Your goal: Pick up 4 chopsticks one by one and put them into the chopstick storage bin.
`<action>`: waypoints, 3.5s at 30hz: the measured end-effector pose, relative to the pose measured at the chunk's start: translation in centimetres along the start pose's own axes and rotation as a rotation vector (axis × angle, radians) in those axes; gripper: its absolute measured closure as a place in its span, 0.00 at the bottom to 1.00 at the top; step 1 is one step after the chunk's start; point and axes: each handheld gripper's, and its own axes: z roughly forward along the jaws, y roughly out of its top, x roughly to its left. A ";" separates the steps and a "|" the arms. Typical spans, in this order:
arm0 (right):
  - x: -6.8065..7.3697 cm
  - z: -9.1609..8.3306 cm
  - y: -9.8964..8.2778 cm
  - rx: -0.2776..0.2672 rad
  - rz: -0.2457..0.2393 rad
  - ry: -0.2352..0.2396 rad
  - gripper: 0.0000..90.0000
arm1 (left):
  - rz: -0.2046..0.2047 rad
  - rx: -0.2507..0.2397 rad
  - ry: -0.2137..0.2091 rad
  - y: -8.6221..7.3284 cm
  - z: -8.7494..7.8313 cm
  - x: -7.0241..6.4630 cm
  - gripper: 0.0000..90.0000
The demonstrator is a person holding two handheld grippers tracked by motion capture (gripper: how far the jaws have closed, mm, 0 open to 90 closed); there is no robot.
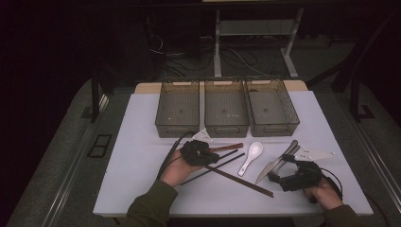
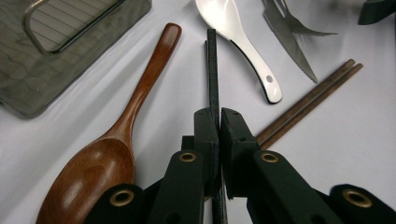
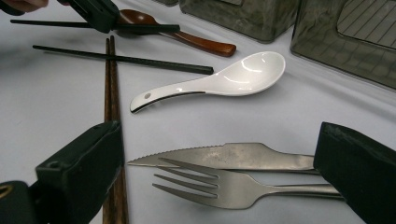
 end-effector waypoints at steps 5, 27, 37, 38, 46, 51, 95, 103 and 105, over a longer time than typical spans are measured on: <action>0.1 0.0 0.0 0.000 -0.003 0.001 0.02 | 0.006 -0.012 -0.006 0.1 -0.8 0.1 0.94; 0.0 -0.1 0.0 -0.004 0.006 0.008 0.02 | -0.045 -0.106 0.033 0.0 -5.2 2.1 0.94; -0.1 -0.2 0.0 -0.004 0.008 0.010 0.02 | -0.081 -0.147 0.080 -0.7 -7.0 3.8 0.94; -0.1 -0.2 0.0 -0.004 0.008 0.010 0.02 | -0.082 -0.151 0.085 -0.8 -7.2 4.0 0.94; -0.1 -0.2 0.0 -0.004 0.010 0.008 0.02 | -0.121 -0.184 0.119 -1.3 -8.3 5.1 0.94; -0.1 -0.2 0.0 -0.006 0.012 0.009 0.02 | -0.124 -0.186 0.141 -1.3 -8.5 6.0 0.94; -0.2 -0.6 -0.1 -0.015 0.029 0.015 0.02 | -0.184 -0.283 0.336 6.9 -8.5 16.6 0.94; -0.3 -0.7 -0.1 -0.015 0.035 0.019 0.02 | -0.195 -0.315 0.346 7.5 -7.3 18.0 0.94; -0.3 -0.7 -0.1 -0.016 0.034 0.020 0.02 | -0.199 -0.325 0.349 7.4 -6.8 18.2 0.94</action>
